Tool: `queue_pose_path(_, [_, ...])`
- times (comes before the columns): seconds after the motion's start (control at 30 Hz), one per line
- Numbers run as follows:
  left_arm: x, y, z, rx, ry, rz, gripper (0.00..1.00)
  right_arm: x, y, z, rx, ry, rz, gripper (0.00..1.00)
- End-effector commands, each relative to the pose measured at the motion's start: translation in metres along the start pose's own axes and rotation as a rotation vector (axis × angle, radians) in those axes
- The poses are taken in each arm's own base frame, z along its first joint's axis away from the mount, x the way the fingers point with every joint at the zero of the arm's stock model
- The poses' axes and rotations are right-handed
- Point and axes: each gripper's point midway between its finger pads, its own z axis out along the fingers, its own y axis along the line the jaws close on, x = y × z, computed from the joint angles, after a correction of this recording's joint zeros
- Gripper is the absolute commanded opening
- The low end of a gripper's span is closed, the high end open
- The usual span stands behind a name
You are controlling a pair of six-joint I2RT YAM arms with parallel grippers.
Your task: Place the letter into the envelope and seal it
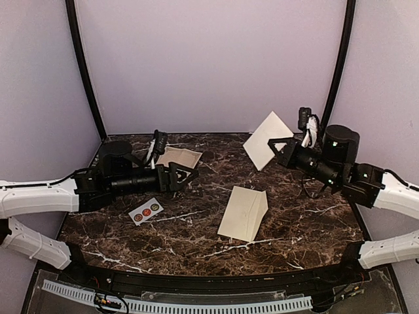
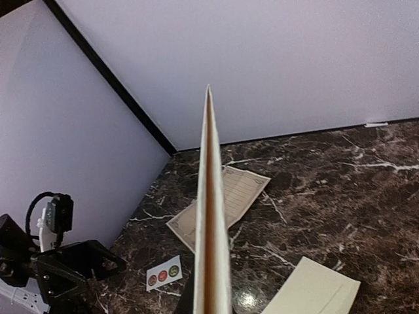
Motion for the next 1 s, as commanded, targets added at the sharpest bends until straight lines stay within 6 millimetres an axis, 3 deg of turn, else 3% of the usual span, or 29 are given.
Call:
queue_pose_path(0.0, [0.023, 0.027, 0.009, -0.084, 0.072, 0.003, 0.79, 0.042, -0.092, -0.026, 0.333, 0.163, 0.013, 0.0])
queue_pose_path(0.2, [0.036, 0.037, 0.025, -0.084, 0.102, -0.033, 0.79, 0.067, -0.152, -0.052, 0.508, 0.219, 0.062, 0.0])
queue_pose_path(0.33, [0.045, 0.043, 0.034, -0.086, 0.129, -0.052, 0.79, 0.092, -0.174, -0.059, 0.532, 0.267, 0.122, 0.0])
queue_pose_path(0.53, [0.058, 0.055, 0.039, -0.108, 0.161, -0.068, 0.78, 0.118, -0.182, -0.062, 0.518, 0.313, 0.195, 0.0])
queue_pose_path(0.7, [0.068, 0.061, 0.043, -0.11, 0.183, -0.087, 0.78, 0.14, -0.179, -0.052, 0.454, 0.36, 0.244, 0.0])
queue_pose_path(0.97, [0.071, 0.062, 0.044, -0.103, 0.188, -0.089, 0.77, 0.153, -0.176, -0.036, 0.411, 0.41, 0.242, 0.0])
